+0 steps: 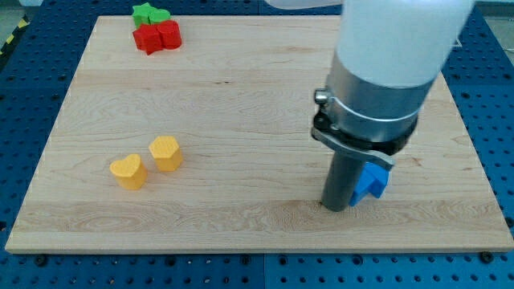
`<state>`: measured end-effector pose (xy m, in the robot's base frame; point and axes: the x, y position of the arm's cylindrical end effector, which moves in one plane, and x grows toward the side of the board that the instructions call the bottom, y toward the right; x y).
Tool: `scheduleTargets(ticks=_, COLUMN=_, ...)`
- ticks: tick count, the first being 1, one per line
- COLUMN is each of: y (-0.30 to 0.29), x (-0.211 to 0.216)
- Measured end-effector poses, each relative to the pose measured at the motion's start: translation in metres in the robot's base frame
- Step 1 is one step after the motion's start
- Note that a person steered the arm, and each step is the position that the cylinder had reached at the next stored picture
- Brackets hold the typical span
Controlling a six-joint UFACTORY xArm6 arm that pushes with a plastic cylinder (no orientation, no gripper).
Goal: Move your arm towards the top left corner
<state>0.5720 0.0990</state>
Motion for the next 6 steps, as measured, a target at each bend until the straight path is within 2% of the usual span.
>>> scheduleTargets(ticks=1, y=-0.012, x=0.001)
scheduleTargets(ticks=2, y=-0.056, x=-0.014)
scheduleTargets(ticks=4, y=-0.117, x=-0.135)
scheduleTargets(ticks=6, y=-0.299, x=-0.204)
